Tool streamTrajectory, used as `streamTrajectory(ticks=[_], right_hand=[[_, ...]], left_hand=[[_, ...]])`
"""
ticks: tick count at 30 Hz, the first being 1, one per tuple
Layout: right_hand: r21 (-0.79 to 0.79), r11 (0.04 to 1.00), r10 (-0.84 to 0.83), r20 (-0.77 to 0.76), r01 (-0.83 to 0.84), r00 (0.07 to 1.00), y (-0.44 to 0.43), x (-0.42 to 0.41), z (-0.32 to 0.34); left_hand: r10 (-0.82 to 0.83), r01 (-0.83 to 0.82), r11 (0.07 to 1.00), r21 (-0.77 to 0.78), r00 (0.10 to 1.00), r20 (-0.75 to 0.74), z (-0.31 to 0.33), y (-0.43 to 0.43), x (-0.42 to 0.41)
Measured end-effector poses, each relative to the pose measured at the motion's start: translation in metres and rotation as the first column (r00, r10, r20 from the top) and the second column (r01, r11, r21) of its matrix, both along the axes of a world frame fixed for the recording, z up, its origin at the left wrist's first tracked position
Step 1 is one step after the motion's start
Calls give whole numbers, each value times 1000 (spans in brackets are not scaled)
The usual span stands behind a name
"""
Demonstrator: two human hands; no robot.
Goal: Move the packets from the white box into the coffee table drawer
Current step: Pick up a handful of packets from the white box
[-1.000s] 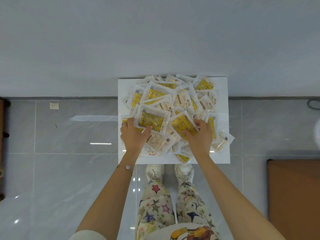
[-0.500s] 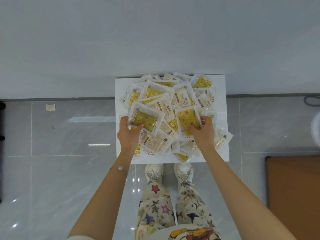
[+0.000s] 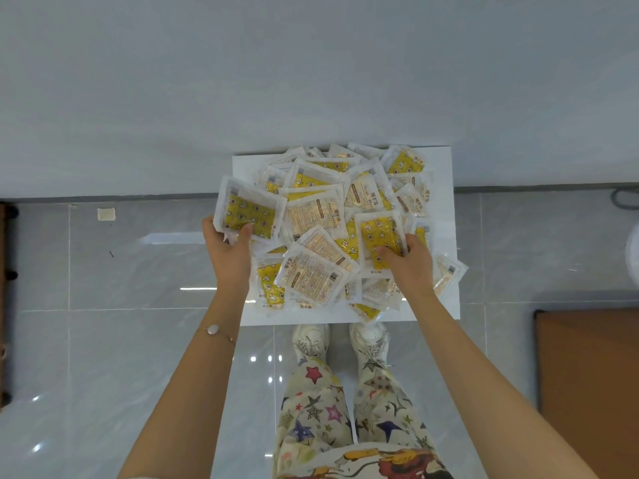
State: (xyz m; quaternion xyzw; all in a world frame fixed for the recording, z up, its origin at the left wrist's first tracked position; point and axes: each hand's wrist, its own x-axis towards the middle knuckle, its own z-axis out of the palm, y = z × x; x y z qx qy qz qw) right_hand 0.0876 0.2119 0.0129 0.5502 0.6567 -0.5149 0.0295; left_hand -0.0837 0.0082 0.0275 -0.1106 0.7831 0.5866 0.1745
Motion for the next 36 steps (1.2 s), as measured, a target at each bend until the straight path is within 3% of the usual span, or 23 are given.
streamTrajectory(ticks=[10,15,27,36], right_hand=[[-19,966,-258,-93,257,962,16,18,10],[-171,943,-305,-92,287,948,30,22,11],[-298,918,-319,-167,261,933,27,45,81],[-326,945,-60,-218,-15,974,-5,43,189]], left_hand=[[35,-107,949,296,971,236,11,-8,12],[53,-187,901,392,943,328,15,-10,27],[49,-200,902,382,928,369,78,-3,71],[83,-208,907,365,941,328,184,-39,100]])
